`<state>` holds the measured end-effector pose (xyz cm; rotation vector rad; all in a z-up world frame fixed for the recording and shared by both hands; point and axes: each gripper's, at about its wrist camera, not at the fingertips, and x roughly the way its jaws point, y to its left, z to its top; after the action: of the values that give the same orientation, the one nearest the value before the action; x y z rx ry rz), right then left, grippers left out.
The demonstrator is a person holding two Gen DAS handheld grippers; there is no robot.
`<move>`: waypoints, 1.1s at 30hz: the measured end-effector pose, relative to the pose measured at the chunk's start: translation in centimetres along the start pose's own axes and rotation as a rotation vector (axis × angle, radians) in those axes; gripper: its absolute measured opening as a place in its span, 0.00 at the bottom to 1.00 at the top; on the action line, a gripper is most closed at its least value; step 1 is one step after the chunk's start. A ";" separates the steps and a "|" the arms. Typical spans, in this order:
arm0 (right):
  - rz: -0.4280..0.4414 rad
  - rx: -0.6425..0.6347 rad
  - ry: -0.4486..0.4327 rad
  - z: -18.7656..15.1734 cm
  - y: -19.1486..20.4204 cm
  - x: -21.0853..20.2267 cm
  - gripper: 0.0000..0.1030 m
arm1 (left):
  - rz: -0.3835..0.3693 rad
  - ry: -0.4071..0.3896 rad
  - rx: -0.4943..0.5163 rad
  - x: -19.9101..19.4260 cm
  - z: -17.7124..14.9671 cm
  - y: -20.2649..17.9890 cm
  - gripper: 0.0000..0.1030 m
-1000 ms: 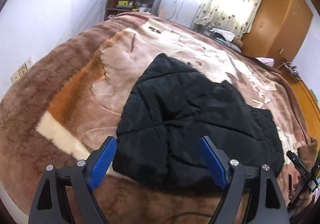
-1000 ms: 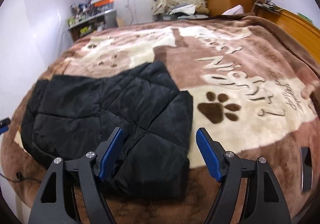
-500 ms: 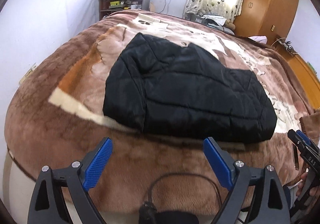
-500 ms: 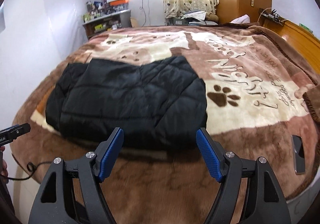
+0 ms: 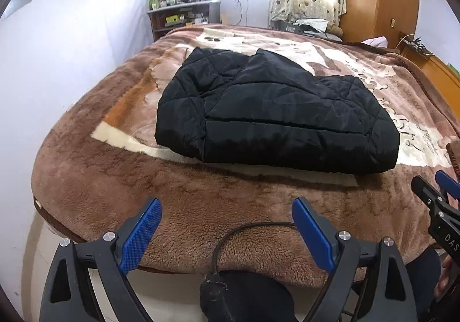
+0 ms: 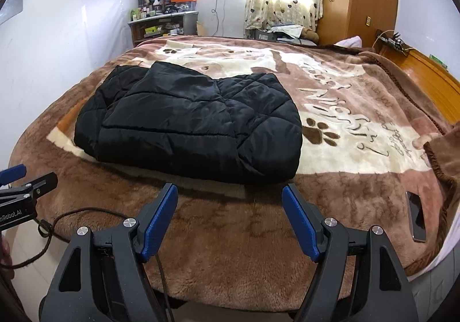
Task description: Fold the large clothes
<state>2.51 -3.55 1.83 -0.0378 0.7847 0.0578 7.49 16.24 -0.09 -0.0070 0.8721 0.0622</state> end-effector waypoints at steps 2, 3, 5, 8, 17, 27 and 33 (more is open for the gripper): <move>0.001 0.003 0.002 -0.2 0.1 -0.1 0.73 | 0.015 0.002 0.021 -0.2 -0.1 -0.6 0.90; 0.001 0.006 0.002 -0.4 0.1 -0.1 0.73 | 0.023 0.002 0.033 -0.3 -0.2 -1.0 0.90; 0.001 0.011 0.004 -0.6 0.2 -0.3 0.73 | 0.018 0.000 0.048 -0.4 -0.4 -1.3 0.90; 0.000 0.010 0.003 -0.8 0.4 -0.4 0.73 | -0.014 0.016 0.036 -0.4 -0.7 -1.5 0.90; 0.015 0.000 -0.005 -1.5 0.9 -1.1 0.73 | -0.023 0.009 0.013 -0.8 -1.1 -1.9 0.90; 0.020 0.001 0.000 -1.5 1.2 -1.1 0.73 | 0.002 -0.002 0.029 -1.0 -1.3 -2.3 0.90; 0.021 0.007 0.003 -1.7 1.2 -1.1 0.73 | 0.010 -0.019 0.039 -1.3 -1.3 -2.6 0.90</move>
<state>0.51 -2.50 1.38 -0.0226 0.7881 0.0750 5.78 13.58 -0.01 0.0349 0.8539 0.0548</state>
